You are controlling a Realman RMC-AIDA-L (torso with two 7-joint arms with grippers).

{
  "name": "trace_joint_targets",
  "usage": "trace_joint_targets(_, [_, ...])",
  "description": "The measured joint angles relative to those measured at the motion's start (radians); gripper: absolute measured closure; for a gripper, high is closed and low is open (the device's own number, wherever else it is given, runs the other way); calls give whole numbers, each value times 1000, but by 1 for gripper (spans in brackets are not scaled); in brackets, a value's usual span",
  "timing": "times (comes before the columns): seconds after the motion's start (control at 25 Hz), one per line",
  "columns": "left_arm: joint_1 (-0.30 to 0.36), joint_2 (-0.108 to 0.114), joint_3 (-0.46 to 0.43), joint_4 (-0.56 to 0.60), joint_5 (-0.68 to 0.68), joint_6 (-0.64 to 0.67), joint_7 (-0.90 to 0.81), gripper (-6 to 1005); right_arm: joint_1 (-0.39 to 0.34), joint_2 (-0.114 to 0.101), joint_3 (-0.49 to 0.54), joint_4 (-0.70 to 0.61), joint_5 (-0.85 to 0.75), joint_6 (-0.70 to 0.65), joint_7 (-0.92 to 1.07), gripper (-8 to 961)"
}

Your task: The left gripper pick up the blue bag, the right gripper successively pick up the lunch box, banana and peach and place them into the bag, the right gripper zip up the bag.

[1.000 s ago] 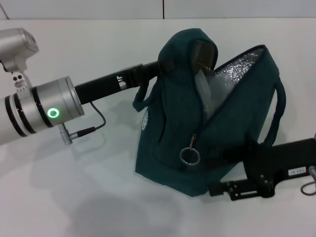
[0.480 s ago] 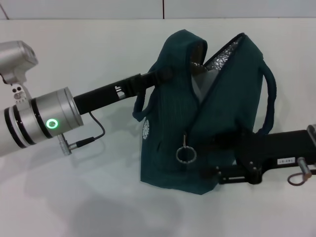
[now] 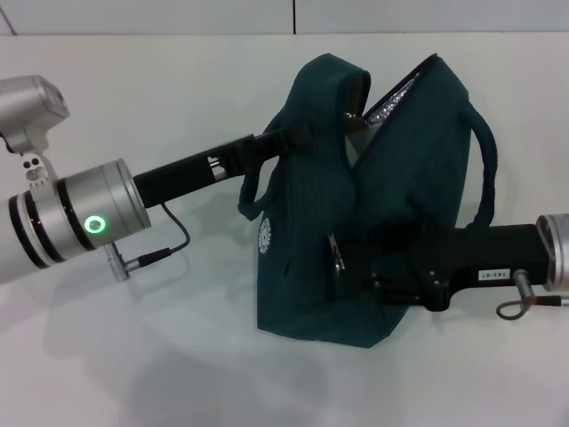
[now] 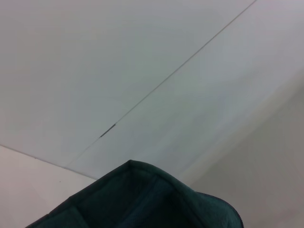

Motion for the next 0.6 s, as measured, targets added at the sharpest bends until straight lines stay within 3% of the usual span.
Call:
trace_joint_targets(0.36, [-3,-1,1,-1,5,0,5,958,33,0,-9,52,9,40,0,507])
trace_joint_targets(0.6, [0,-2,2,-2,6,0,5,958,48,0,-104,73,87,54,-1,566])
